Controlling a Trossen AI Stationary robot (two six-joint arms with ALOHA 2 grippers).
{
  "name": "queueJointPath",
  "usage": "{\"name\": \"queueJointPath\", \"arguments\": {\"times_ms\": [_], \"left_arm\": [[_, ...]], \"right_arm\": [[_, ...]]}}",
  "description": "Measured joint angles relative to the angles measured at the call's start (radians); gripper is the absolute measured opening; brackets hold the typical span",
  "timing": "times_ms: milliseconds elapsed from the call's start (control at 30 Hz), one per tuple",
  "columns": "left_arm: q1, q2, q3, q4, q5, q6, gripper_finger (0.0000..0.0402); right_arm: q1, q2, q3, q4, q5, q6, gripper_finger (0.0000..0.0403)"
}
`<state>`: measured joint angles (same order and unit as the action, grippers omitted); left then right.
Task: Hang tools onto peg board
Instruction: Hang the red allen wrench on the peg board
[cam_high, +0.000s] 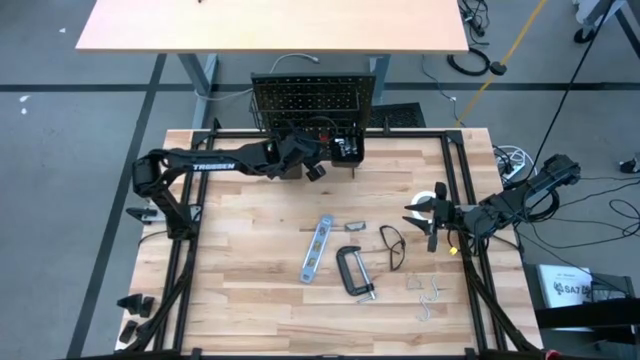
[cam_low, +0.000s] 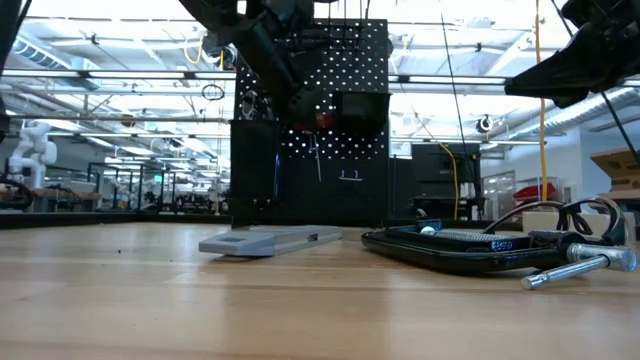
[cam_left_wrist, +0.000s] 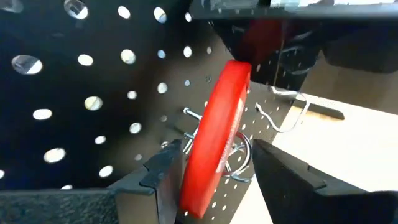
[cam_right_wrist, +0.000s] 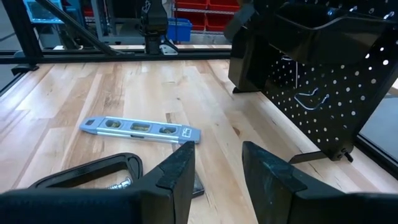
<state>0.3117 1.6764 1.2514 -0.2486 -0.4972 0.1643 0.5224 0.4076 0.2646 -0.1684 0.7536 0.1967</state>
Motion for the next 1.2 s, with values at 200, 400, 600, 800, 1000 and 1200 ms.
{"name": "queueJointPath", "arguments": {"times_ms": [200,400,600,800,1000,1200], "left_arm": [[-0.01,0.002,0.0,0.003,-0.015,0.023,0.0176],[-0.025,0.002,0.0,0.003,-0.019,0.025,0.0071],[-0.045,-0.019,0.0,-0.005,-0.027,0.028,0.0026],[-0.072,-0.062,0.009,-0.011,-0.084,0.034,0.0032],[-0.082,-0.103,0.012,-0.005,-0.092,0.027,0.0033],[-0.091,-0.12,0.012,-0.004,-0.095,0.012,0.0033]], "right_arm": [[0.0,0.0,0.0,-0.001,0.0,-0.001,0.0125],[0.0,0.0,0.0,-0.001,0.003,-0.003,0.0125],[0.0,0.0,0.0,-0.001,0.003,-0.003,0.0125],[0.0,0.0,0.0,-0.001,0.003,-0.005,0.0125],[0.0,0.0,0.0,-0.001,0.003,-0.004,0.0125],[0.0,0.0,0.0,0.0,0.003,-0.002,0.0125]]}}
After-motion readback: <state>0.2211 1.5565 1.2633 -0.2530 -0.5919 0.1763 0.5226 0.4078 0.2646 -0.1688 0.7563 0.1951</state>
